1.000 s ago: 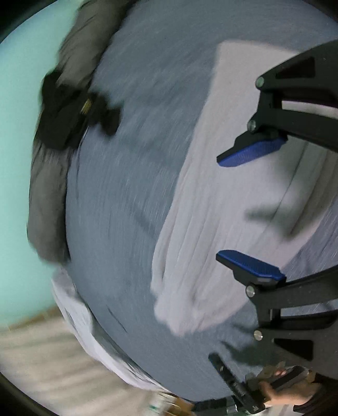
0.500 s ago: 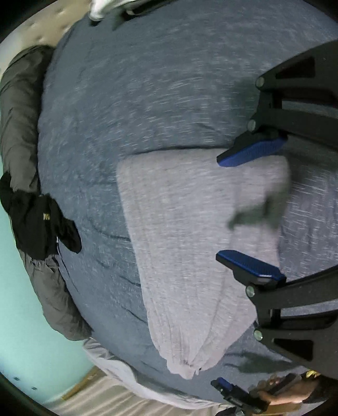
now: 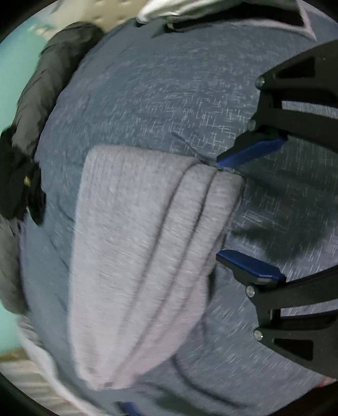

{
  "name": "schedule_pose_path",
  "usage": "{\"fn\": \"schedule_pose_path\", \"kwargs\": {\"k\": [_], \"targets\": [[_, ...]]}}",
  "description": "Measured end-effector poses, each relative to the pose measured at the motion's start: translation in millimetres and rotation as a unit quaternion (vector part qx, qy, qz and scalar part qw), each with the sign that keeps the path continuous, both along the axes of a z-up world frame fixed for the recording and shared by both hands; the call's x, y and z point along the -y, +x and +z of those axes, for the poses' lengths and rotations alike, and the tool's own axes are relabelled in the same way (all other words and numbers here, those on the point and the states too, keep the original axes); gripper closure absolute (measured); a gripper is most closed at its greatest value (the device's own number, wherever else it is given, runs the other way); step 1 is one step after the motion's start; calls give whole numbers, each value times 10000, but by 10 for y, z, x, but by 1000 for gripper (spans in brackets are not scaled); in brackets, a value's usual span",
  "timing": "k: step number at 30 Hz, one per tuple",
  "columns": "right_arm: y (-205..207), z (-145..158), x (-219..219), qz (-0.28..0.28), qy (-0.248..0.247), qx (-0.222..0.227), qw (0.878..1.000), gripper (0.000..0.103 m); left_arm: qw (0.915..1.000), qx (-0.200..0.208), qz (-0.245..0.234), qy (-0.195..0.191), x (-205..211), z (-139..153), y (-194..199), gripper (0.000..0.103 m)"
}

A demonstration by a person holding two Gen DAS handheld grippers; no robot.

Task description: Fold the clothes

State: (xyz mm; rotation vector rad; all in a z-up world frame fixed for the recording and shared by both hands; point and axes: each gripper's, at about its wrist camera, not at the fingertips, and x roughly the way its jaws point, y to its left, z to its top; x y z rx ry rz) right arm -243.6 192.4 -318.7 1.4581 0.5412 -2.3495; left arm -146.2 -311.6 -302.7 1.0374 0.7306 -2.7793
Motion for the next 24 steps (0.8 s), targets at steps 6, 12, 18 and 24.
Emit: {"fn": "schedule_pose_path", "kwargs": {"k": [6, 12, 18, 24], "targets": [[-113, -26, -6, -274, 201, -333, 9989, 36, 10000, 5, 34, -6, 1, 8, 8, 32], [-131, -137, 108, -26, 536, -464, 9975, 48, 10000, -5, 23, -9, 3, 13, 15, 32], [-130, -82, 46, 219, 388, -506, 9977, 83, 10000, 8, 64, 5, 38, 5, 19, 32], [-177, 46, -119, 172, 386, -651, 9970, 89, 10000, 17, 16, -25, 11, 6, -6, 32]]}}
